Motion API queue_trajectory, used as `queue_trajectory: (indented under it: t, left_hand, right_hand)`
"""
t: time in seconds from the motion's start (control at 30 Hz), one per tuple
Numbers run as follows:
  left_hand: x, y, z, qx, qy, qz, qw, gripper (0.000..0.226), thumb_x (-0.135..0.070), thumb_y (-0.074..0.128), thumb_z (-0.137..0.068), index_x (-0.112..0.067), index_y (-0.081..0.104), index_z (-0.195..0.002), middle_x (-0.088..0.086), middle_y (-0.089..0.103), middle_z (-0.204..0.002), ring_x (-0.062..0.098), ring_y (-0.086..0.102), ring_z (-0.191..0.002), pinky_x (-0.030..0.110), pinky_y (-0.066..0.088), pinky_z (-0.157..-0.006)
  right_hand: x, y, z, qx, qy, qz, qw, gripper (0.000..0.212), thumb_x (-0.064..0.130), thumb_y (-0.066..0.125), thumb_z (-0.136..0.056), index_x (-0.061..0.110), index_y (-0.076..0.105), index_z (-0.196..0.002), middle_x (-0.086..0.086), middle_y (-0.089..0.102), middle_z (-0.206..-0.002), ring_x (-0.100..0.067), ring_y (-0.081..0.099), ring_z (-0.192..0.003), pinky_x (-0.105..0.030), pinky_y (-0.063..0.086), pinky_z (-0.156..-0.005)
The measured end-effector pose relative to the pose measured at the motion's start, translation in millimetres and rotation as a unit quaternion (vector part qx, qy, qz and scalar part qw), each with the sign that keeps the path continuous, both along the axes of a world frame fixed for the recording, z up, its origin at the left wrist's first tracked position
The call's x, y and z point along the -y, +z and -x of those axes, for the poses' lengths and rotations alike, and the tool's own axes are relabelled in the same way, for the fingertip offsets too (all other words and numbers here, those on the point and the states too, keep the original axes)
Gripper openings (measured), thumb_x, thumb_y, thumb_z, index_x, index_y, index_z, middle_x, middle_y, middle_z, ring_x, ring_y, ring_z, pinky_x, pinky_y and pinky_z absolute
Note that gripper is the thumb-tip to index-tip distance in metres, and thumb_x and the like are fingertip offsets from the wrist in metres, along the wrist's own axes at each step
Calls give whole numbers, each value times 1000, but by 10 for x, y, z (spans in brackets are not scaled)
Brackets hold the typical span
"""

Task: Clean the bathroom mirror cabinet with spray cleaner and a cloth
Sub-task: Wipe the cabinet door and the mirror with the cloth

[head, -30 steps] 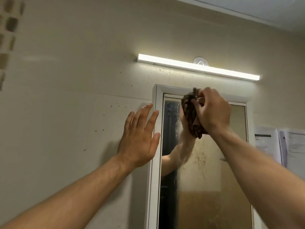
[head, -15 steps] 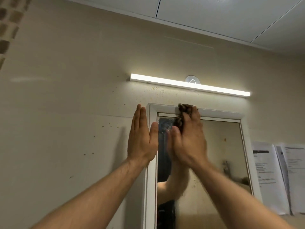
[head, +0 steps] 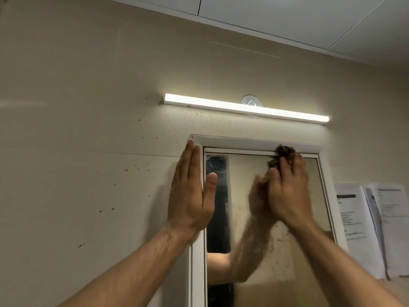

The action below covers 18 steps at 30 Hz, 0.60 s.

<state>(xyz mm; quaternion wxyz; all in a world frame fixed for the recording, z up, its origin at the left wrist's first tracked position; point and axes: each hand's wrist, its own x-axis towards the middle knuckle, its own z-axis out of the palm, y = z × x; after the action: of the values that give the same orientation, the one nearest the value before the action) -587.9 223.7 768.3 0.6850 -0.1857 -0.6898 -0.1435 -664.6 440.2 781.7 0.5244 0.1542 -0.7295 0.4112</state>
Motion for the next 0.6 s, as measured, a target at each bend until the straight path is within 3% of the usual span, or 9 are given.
queue_trajectory:
  t: [0.07, 0.13, 0.2, 0.3, 0.37, 0.43, 0.5, 0.57, 0.6]
  left_hand:
    - [-6, -9, 10, -5, -20, -48, 999, 74, -63, 14, -105, -21, 8, -165, -11, 0, -173, 6, 2, -158, 36, 10, -129]
    - [-7, -6, 13, -10, -26, -57, 998, 76, -65, 11, -104, -21, 10, -165, -10, 2, -173, 6, 4, -158, 34, 11, -128]
    - [5, -4, 3, -20, -25, -32, 999, 74, -62, 13, -105, -18, 12, -165, -7, 4, -173, 8, 6, -158, 37, 13, -129]
    - [2, 7, -11, -17, -6, -2, 1000, 71, -55, 19, -107, -15, 12, -165, -2, 5, -174, 12, 6, -159, 50, 19, -128]
    - [-21, -13, -34, 11, 25, 2, 1000, 72, -54, 20, -106, -15, 6, -165, -1, -2, -174, 12, -1, -159, 51, 16, -128]
    - [-51, -71, -63, 61, 118, 17, 991, 76, -58, 16, -105, -15, -3, -165, 0, -14, -172, 13, -12, -158, 48, 7, -130]
    - [-79, -142, -90, 87, 232, 41, 968, 82, -63, 9, -103, -12, -8, -163, 5, -22, -171, 17, -20, -157, 46, -1, -130]
    - [-107, -179, -109, 90, 297, 64, 948, 86, -67, 2, -101, -8, -8, -163, 9, -22, -170, 22, -20, -157, 49, -2, -129]
    - [-115, -177, -118, 87, 315, 73, 942, 87, -67, 0, -100, -7, -8, -163, 11, -21, -170, 24, -18, -158, 51, 0, -129]
  right_hand:
    - [384, 34, -203, -20, 45, -5, 999, 69, 58, 20, -105, 22, 22, -164, 6, -11, -173, -13, -17, -157, -47, -1, -130]
    - [663, -74, -347, -132, 62, -150, 978, 63, 55, 21, -107, 26, 23, -163, 8, -7, -173, -10, -17, -157, -45, 1, -130]
    - [680, -203, -325, -210, 71, -298, 929, 60, 54, 21, -107, 29, 28, -162, 10, 0, -173, -8, -10, -158, -44, 5, -128]
    - [315, -151, -158, -241, 72, -352, 901, 52, 42, 36, -103, 33, 46, -154, 11, 16, -171, -11, 5, -159, -46, 8, -128]
    - [0, -148, 14, -216, 18, -282, 935, 54, 35, 42, -98, 32, 52, -150, 8, 24, -170, -16, 15, -158, -53, 13, -127]
    - [-281, -192, 152, -127, -31, -93, 987, 51, 30, 42, -101, 26, 50, -152, 2, 27, -169, -22, 21, -157, -53, 19, -125]
    - [-291, -235, 181, 14, -36, 96, 995, 53, 33, 35, -108, 18, 37, -159, -3, 14, -172, -25, 10, -159, -50, 11, -129]
    - [-80, -324, 121, 43, -19, 84, 995, 63, 47, 24, -108, 17, 23, -164, -2, -2, -174, -22, -6, -160, -46, 3, -130]
    - [40, -421, 83, -13, -12, 8, 1000, 66, 51, 22, -107, 19, 19, -164, 2, -7, -173, -20, -11, -159, -45, 1, -130]
